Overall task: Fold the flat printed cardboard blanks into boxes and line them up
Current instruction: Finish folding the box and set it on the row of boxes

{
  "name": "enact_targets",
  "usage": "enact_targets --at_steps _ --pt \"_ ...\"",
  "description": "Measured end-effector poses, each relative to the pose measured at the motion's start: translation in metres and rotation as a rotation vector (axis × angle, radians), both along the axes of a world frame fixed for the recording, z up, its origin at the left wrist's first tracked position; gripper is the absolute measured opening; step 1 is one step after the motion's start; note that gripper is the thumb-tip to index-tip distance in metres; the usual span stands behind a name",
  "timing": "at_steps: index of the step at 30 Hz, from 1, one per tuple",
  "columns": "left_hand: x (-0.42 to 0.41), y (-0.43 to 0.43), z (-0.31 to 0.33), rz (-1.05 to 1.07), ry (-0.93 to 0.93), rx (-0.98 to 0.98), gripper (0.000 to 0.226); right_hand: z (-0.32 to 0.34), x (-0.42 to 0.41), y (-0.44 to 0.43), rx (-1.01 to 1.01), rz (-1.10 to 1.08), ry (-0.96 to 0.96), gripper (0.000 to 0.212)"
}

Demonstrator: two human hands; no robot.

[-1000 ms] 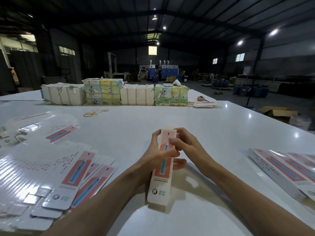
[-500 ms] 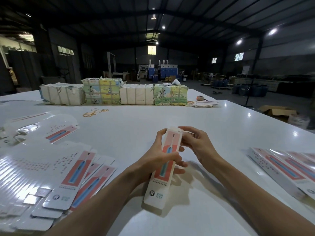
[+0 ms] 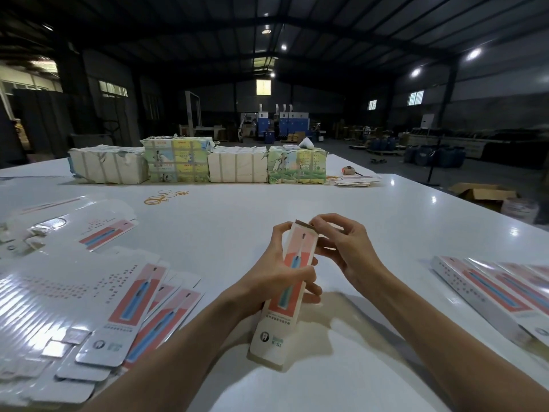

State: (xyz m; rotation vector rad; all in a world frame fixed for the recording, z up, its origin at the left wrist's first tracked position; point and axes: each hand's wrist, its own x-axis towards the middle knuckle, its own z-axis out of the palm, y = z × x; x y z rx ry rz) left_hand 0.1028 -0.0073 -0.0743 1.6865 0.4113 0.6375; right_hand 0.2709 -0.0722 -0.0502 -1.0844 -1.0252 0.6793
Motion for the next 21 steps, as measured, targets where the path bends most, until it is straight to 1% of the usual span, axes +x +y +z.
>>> enact_targets --at_steps 4,10,13,17,19,21 --pt "-0.0014 -0.0021 0.0006 0.009 0.012 0.033 0.095 0.0001 0.0046 0.0002 -0.027 -0.019 0.06 0.018" --pt "-0.0017 -0.0015 0.0025 0.056 0.052 0.117 0.1 0.0035 0.0035 -0.0009 -0.045 -0.026 0.074 0.013" --pt "-0.0025 0.0003 0.0035 0.01 0.078 0.107 0.106 0.0028 0.0048 -0.0007 -0.049 -0.038 0.036 0.01" --pt "-0.001 0.002 0.0021 0.005 0.097 0.115 0.103 0.004 0.0061 -0.003 -0.037 -0.034 -0.063 0.01" --pt "0.0 0.0036 0.0005 0.019 0.104 0.093 0.101 0.0029 0.0054 -0.0034 -0.032 -0.043 -0.12 0.013" --pt "0.0001 0.0061 0.0006 0.042 0.092 0.06 0.098 0.0006 0.0026 -0.0028 -0.037 -0.003 -0.13 0.018"
